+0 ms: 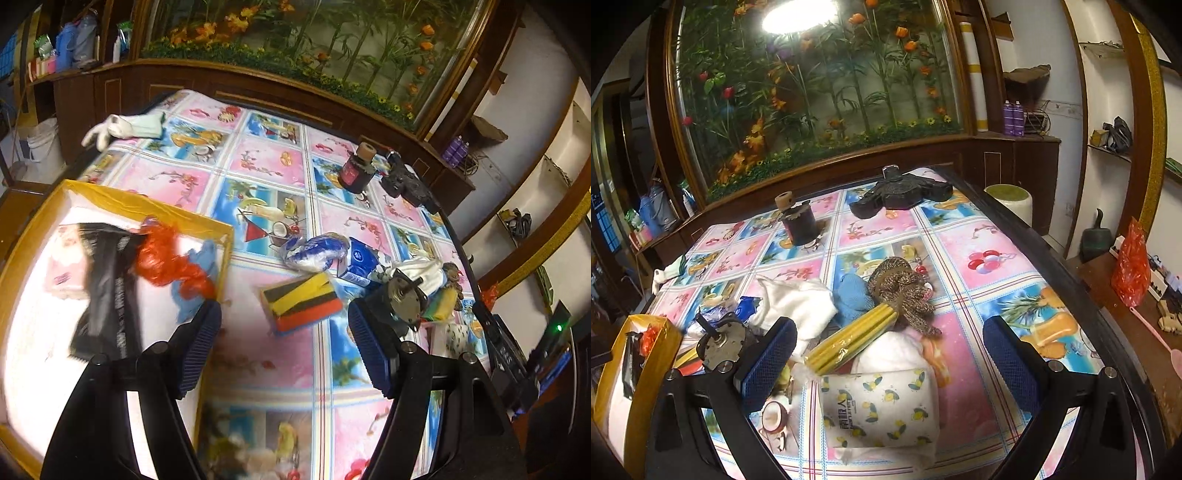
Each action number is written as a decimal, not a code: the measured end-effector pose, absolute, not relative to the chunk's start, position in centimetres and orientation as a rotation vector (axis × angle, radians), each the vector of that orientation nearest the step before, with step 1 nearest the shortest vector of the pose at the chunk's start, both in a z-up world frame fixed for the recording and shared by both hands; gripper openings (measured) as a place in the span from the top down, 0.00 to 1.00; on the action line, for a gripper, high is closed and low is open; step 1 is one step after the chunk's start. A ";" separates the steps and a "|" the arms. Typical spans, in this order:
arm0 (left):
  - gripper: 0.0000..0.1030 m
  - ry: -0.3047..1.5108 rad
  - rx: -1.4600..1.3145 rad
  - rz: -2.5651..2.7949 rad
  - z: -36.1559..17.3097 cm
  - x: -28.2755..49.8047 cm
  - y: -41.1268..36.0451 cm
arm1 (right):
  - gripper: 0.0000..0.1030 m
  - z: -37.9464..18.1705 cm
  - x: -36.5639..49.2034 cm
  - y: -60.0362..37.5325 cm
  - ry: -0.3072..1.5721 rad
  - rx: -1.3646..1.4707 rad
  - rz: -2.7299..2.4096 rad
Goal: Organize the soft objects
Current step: 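Grasp the bag of colored foam strips with the left tool, then carry the foam strip bag over the tray with the left tool, then grasp the blue-white wrapped item with right tool while left tool holds foam strips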
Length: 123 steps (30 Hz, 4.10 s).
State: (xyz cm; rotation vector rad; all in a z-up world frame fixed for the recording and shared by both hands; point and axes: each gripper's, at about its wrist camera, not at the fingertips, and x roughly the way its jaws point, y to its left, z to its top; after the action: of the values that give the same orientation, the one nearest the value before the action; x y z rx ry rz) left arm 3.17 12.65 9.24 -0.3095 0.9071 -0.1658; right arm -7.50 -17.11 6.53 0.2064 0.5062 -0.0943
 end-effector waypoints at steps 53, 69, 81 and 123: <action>0.31 0.997 0.264 -0.453 1.9 -1.9 1.7 | 0.01 5.6 -6.0 -16.9 0.556 0.123 -0.125; 0.56 0.925 -0.010 -0.395 4.3 -4.4 5.4 | 0.01 5.5 -6.0 -16.9 0.540 0.107 -0.138; 0.56 0.769 -0.146 -0.361 8.8 -9.9 9.9 | 0.01 5.0 -5.9 -16.2 0.529 0.054 -0.184; 0.55 0.719 -0.489 -0.203 5.2 -12.5 29.0 | 0.37 4.7 15.5 8.5 1.118 -0.071 -0.029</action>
State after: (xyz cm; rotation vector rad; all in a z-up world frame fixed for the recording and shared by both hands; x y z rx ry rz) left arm -12.48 28.96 5.19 -0.4894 0.7190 -0.2026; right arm 15.53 8.54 4.71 -0.0713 1.1176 -0.0285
